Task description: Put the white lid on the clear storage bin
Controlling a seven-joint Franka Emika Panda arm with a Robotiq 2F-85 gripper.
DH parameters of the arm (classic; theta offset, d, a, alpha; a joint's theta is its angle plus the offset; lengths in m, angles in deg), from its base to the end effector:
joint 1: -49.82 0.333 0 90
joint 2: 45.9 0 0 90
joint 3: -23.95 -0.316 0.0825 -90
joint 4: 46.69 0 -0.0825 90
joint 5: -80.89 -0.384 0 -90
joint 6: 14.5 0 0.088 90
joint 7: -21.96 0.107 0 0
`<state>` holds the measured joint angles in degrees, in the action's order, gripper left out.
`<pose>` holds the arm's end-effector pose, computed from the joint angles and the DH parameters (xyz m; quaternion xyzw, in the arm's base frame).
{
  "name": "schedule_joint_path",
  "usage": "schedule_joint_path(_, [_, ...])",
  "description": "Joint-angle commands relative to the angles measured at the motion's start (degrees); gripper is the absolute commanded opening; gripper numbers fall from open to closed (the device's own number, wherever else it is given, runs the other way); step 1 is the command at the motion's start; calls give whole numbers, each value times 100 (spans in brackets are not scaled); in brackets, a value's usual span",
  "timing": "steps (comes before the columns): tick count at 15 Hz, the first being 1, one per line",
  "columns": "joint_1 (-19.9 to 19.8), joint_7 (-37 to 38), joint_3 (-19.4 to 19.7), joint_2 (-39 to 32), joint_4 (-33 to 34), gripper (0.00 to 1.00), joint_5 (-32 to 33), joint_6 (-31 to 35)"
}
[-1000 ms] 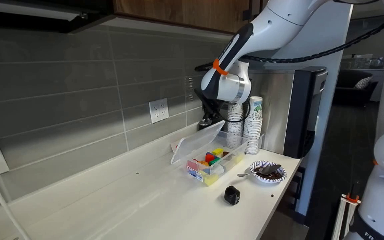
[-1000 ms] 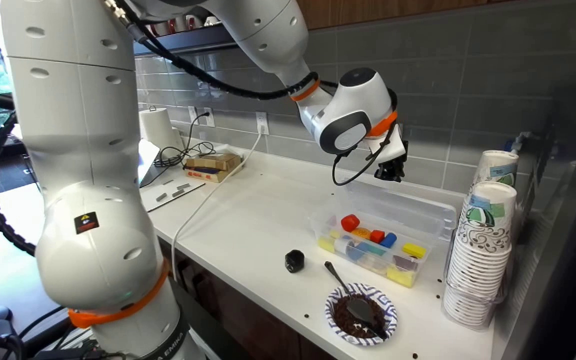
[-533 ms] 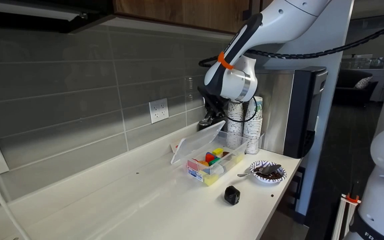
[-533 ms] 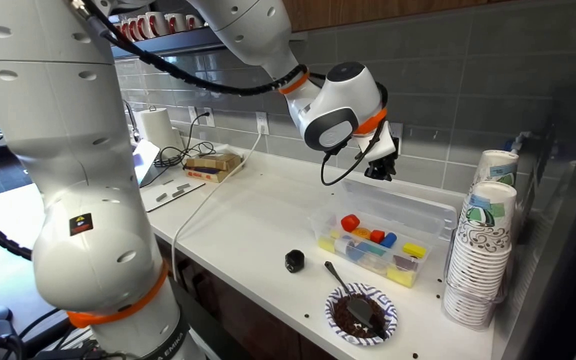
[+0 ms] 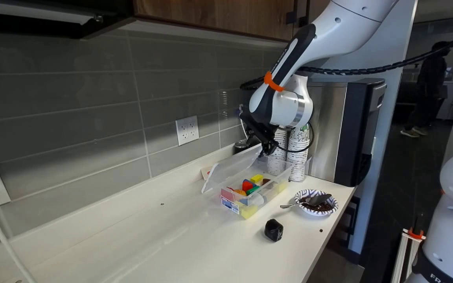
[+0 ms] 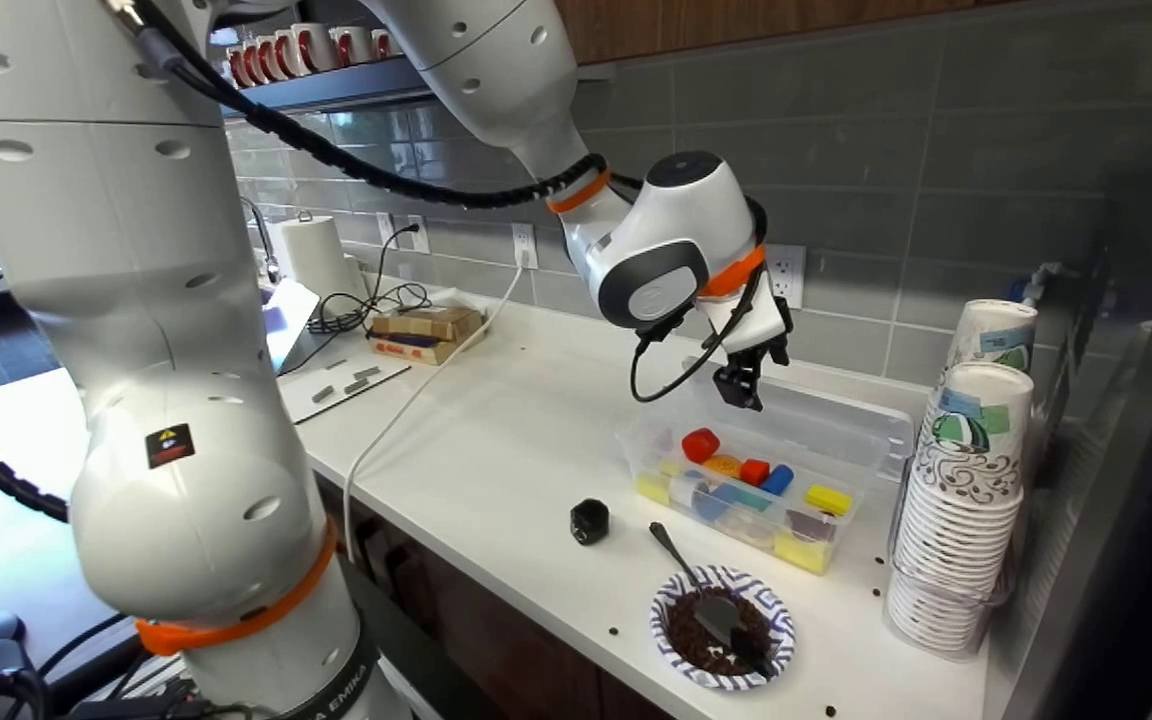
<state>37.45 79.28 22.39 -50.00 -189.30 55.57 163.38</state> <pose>0.4928 -0.1307 0.3161 -0.6614 0.6996 -0.2140 0.1655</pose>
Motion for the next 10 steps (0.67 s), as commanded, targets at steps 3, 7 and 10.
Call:
schedule_joint_path(3, [431, -40, 292, -233, 6, 100, -21, 248])
schedule_joint_path(7, [637, -18, 379, -576, 211, 99, -35, 422])
schedule_joint_path(10, [722, -3, 432, -831, 418, 100, -58, 488])
